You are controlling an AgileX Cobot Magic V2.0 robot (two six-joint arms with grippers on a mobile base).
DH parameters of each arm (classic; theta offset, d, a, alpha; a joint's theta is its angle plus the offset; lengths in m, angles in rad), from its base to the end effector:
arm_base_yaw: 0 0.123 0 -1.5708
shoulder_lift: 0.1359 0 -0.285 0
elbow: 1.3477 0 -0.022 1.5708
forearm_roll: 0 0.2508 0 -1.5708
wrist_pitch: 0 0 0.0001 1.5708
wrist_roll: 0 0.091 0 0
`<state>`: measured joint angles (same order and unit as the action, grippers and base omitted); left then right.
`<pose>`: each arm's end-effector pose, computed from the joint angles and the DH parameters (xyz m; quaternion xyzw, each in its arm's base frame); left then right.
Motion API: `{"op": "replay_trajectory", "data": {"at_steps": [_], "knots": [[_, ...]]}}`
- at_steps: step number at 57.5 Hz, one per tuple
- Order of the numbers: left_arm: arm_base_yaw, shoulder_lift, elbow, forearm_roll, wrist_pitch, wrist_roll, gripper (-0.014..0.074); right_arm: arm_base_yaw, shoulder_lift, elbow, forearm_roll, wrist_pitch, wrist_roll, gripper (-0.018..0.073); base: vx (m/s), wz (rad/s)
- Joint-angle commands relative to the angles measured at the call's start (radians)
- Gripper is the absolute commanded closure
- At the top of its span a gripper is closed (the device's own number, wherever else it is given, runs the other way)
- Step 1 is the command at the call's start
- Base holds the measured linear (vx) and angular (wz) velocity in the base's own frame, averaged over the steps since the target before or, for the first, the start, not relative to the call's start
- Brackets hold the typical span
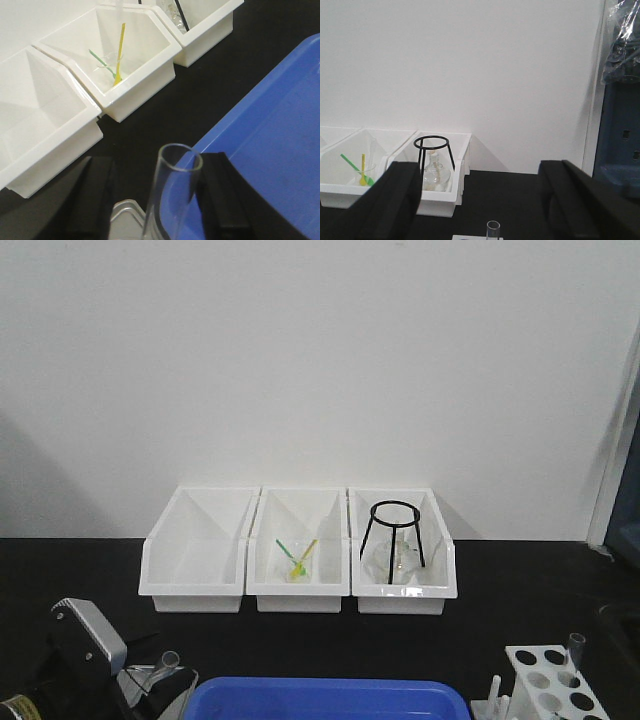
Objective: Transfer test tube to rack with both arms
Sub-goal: 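Carry the held test tube upward toward the right gripper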
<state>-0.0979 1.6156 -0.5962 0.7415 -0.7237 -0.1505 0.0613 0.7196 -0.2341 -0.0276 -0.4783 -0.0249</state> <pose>0.2893 -0.0693 0.1867 0.3428 0.7333 -0.0880 0.5805 0.1432 0.0099 0.2683 -0.0422 0.6770 0.0087 0.7347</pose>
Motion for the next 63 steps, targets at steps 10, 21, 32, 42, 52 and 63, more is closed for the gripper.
{"op": "replay_trajectory", "data": {"at_steps": [10, 21, 32, 42, 52, 63], "knots": [[0.0, -0.027, -0.03, -0.031, -0.112, 0.001, 0.0492, 0.0, -0.002, -0.034, -0.009, -0.087, -0.011, 0.0038, 0.0, 0.0], [0.0, -0.051, -0.03, -0.032, -0.205, 0.014, 0.0606, 0.0, -0.002, -0.034, -0.009, -0.087, -0.011, 0.0048, 0.0, 0.0], [0.0, -0.247, -0.079, -0.055, -0.189, -0.18, 0.0603, 0.001, -0.002, -0.069, -0.064, -0.062, 0.096, 0.005, 0.0, 0.0], [0.0, -0.356, -0.246, 0.143, -0.091, -0.501, 0.06, 0.001, 0.02, -0.191, -0.444, 0.026, 0.302, 0.005, 0.0, 0.0], [-0.055, -0.327, -0.376, 0.451, -0.153, -0.812, 0.0596, 0.001, 0.118, -0.254, -0.916, -0.173, 0.7, 0.005, 0.0, 0.0], [-0.21, -0.252, -0.44, 0.462, -0.158, -0.842, 0.0595, 0.109, 0.285, -0.311, -1.055, -0.302, 0.841, 0.005, 0.0, 0.0]]}}
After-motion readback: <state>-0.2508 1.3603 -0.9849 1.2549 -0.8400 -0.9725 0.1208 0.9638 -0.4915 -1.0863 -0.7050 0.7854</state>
